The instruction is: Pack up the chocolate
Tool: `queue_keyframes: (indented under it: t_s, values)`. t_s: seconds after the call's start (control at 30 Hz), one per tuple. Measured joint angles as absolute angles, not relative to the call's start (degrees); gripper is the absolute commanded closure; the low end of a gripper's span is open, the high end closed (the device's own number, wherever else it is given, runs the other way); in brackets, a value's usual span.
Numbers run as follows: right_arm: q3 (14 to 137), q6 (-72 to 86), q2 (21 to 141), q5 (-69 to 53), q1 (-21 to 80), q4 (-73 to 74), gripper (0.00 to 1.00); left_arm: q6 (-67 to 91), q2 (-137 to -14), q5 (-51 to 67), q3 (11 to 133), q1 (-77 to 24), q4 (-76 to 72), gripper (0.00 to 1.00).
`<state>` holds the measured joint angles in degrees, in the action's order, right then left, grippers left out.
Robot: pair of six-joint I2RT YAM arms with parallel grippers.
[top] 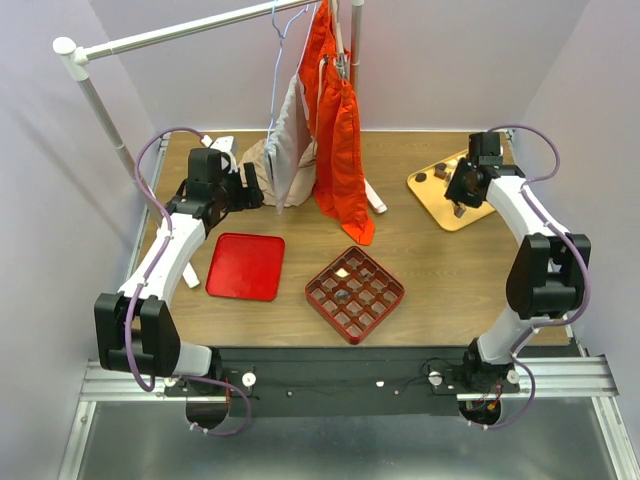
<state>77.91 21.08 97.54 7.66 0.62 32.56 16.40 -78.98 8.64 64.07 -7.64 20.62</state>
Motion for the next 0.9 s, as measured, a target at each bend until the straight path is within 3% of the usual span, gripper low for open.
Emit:
queue_keyframes:
  t_s: [0.73, 0.9]
  values:
    - [81.21, 19.29, 105.30, 6.63, -1.76, 30.70, 0.53, 16.25, -80.68, 8.60, 64.07, -7.64, 20.58, 0.15]
    - [81.30, 18.76, 105.30, 5.69, -1.87, 30.20, 0.65, 16.27, -80.68, 8.60, 64.07, -7.64, 20.58, 0.15]
